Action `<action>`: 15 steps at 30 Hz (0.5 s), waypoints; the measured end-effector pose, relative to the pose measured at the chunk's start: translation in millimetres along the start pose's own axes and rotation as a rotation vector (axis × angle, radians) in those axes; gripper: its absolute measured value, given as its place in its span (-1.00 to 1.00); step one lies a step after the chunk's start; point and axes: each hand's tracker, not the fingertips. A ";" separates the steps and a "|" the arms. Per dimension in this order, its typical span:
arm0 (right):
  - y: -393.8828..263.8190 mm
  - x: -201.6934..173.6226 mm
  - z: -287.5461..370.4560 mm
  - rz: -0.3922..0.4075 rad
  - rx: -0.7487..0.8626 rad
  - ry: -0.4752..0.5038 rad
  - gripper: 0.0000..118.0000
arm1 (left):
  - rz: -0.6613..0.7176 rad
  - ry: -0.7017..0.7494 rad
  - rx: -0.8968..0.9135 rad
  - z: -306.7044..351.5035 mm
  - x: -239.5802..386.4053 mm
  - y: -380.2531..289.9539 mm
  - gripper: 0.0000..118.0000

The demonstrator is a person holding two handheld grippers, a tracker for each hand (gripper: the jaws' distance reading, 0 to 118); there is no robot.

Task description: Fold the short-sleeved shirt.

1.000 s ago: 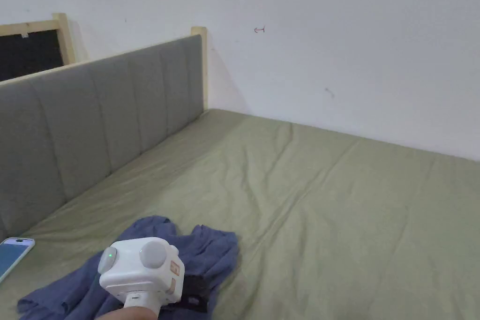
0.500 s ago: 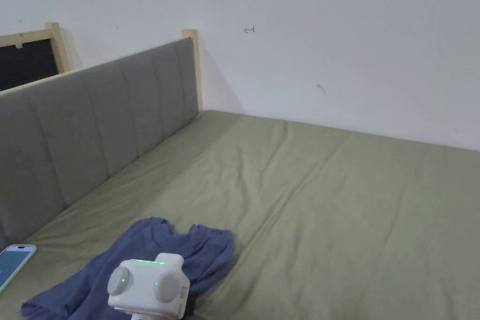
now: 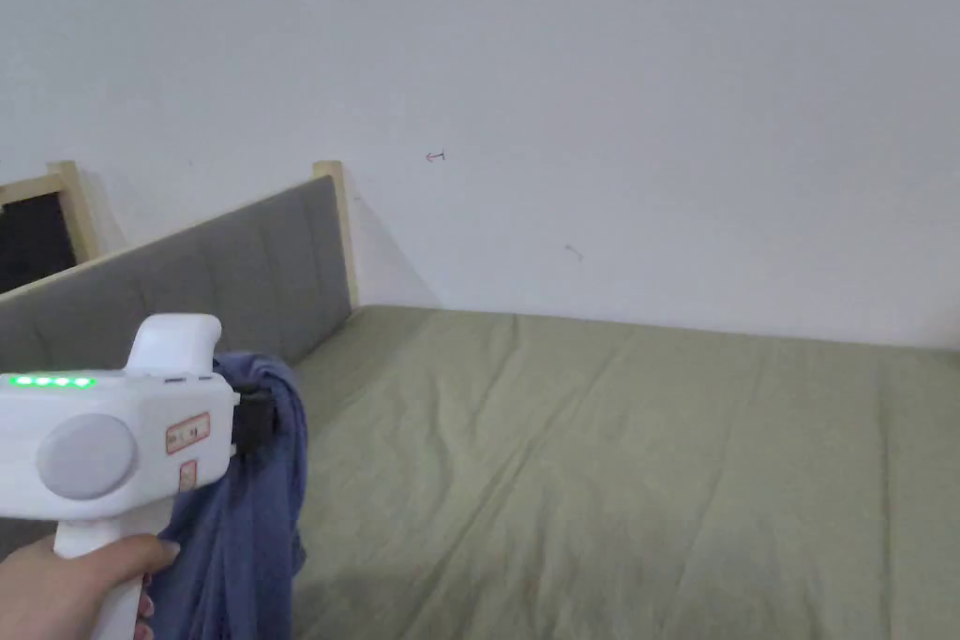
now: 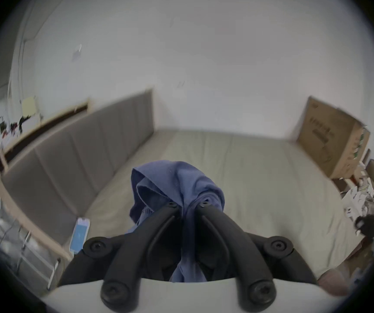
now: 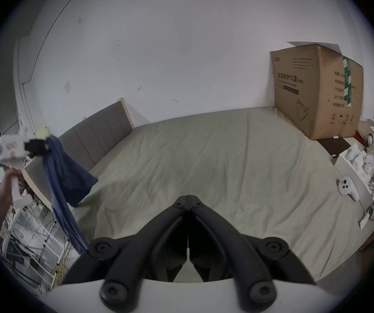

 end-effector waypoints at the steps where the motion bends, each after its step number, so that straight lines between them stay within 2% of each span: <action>1: 2.0 3.6 4.5 -0.016 0.012 -0.008 -1.00 | -0.025 -0.020 0.054 13.4 18.9 19.8 -0.87; 7: 10.0 25.5 32.3 -0.058 0.090 -0.039 -1.00 | -0.181 -0.250 0.247 69.1 140.3 95.5 -0.87; 9: 10.6 34.4 40.0 -0.067 0.105 -0.050 -1.00 | -0.224 -0.295 0.248 70.1 171.8 105.1 -0.87; 12: 10.1 51.9 50.3 -0.092 0.124 -0.083 -1.00 | -0.281 -0.400 0.126 51.1 230.3 106.5 -0.87; 15: 6.9 72.9 57.3 -0.122 0.131 -0.125 -1.00 | -0.304 -0.506 -0.037 10.8 290.1 72.9 -0.87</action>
